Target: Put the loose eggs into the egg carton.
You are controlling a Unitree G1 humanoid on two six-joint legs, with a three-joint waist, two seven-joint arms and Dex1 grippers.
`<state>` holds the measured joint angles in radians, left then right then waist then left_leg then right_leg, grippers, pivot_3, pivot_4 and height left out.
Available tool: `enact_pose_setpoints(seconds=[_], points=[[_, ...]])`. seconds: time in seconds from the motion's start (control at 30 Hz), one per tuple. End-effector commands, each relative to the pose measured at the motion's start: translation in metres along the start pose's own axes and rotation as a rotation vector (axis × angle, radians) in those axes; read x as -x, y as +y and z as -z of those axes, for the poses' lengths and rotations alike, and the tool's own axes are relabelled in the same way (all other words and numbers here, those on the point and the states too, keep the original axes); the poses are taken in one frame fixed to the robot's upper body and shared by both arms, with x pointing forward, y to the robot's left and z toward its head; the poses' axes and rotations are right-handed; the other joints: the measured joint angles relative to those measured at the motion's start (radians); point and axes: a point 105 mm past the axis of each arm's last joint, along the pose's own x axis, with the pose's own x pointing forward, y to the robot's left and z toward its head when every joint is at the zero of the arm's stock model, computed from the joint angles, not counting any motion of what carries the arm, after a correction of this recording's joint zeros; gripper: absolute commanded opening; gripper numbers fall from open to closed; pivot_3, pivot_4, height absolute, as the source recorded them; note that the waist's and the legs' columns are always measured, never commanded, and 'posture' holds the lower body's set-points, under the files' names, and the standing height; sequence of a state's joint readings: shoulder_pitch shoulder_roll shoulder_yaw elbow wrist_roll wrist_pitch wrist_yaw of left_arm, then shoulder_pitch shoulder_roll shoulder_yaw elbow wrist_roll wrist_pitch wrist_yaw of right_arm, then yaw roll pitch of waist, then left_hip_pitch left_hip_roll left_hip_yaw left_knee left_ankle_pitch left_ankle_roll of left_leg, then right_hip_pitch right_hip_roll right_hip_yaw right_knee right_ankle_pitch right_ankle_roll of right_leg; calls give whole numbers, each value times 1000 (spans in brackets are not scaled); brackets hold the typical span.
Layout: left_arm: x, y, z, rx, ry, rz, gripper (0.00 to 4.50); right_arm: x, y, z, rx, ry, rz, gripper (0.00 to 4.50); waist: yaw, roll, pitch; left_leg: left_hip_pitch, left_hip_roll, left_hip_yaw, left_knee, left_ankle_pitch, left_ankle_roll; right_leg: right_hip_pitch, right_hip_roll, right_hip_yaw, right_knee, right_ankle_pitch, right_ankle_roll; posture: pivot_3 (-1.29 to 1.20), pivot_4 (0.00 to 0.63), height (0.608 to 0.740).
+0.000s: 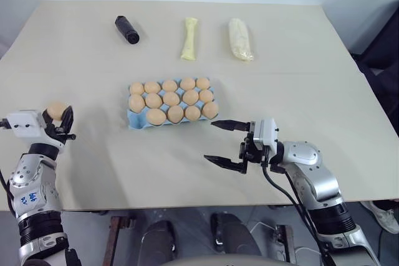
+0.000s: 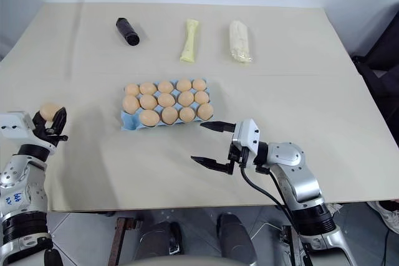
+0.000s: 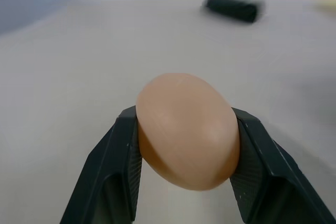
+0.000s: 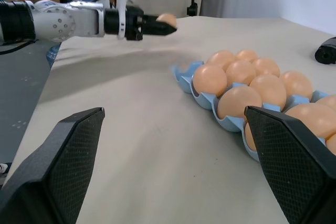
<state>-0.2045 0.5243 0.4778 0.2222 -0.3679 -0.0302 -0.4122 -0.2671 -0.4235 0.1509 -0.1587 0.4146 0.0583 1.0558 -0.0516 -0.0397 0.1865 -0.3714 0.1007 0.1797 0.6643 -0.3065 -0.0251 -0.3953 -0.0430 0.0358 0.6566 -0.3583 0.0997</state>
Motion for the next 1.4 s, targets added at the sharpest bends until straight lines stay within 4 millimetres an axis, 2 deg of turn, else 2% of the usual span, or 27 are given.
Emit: enact_pose_setpoints(seconds=[0.03, 0.1, 0.2, 0.3, 0.4, 0.47, 0.6, 0.73, 0.77, 0.83, 0.97, 1.1, 1.17, 1.27, 1.4], points=[[-9, -63, -31, -64, -92, 341, 1976, 3, -1, -10, 45, -16, 13, 4500, 6, 0, 0, 0, -1, 0, 0, 0, 0, 0, 0, -1, 0, 0, 0, 0, 150, 740], [-10, -97, -32, -93, -90, 518, 1976, 4, -3, -9, 48, -10, 19, 4500, 7, 0, 0, 0, -1, 0, 0, 0, 0, 0, 0, 0, 0, 0, 0, 0, 150, 740], [-11, -120, -21, -121, -69, 639, 1976, 5, -5, -9, 54, -9, 33, 4500, 8, 0, 0, 0, -1, 1, 0, 0, 0, 0, 1, 0, -1, 0, 0, 0, 150, 740], [-13, -127, -15, -119, -49, 679, 1976, 5, -5, -10, 59, -11, 44, 4500, -4, 0, 0, 0, 0, 2, 0, 0, 0, 0, 2, 1, 0, 0, 0, 0, 150, 740], [-20, -122, -2, -140, 0, 659, 1976, 7, -4, -12, 62, -16, 71, 4500, -3, 0, 0, 1, 0, 1, 0, 0, -1, 0, 2, 1, 0, 0, 0, 0, 150, 740], [-23, -123, -1, -118, 2, 665, 1976, 7, -1, -13, 59, -20, 81, 4500, -2, 0, 0, 0, 0, 1, 0, 0, 0, 0, 2, 1, 0, 0, 0, 0, 150, 740], [-19, -132, -1, -113, -10, 727, 3167, 6, 1, -14, 56, -26, 89, 4500, -1, 0, 0, 0, -1, 1, 1, 0, 1, 0, 0, 1, 0, 0, 0, 0, 150, 740], [-20, -112, -19, -122, -66, 610, 4388, 9, 1, -15, 54, -23, 101, 4500, 2, 0, 0, 0, -1, 0, 1, 0, 1, 0, 0, 0, 0, 0, 0, 0, 150, 740], [-17, -110, -24, -126, -73, 612, 4483, 10, 1, -15, 54, -21, 102, 4500, 2, 0, 0, 0, -1, 0, 1, 0, 1, 0, 0, 0, 0, 0, 0, 0, 150, 740], [-11, -108, -30, -133, -77, 620, 4483, 12, 1, -15, 53, -18, 105, 4500, 1, 0, 0, 0, -1, 0, 0, 0, 1, 0, 0, 0, 0, 0, 0, 0, 150, 740], [17, -93, -30, -174, 7, 684, 4483, 19, -3, -14, 49, 1, 111, 4500, -9, 1, 0, 0, 1, 1, 0, 0, 0, 0, 0, 1, 0, 0, 0, 0, 150, 740], [46, -80, -13, -175, 165, 776, 4483, 31, -14, -11, 51, 43, 131, 4500, -6, 2, 1, 1, 2, 0, -1, 0, -1, -1, -1, 0, 0, -1, -2, 0, 150, 740], [53, -76, -8, -169, 218, 804, 4483, 36, -19, -9, 50, 60, 141, 4500, -4, 2, 1, 1, 1, 0, -1, 0, -1, 0, -1, 0, 0, -1, -3, 0, 150, 740], [49, -65, -5, -208, 217, 758, 4483, 42, -27, -7, 65, 86, 158, 4500, -1, 2, 1, 1, 0, -1, -1, 0, 0, 0, -3, -1, 0, -2, -3, 0, 150, 740], [39, -70, -9, -215, 163, 743, 4483, 52, -40, -4, 83, 122, 195, 4500, -3, 2, 1, 0, 1, -1, -1, 0, 1, 1, -4, -1, -1, -2, -3, 0, 150, 740]])
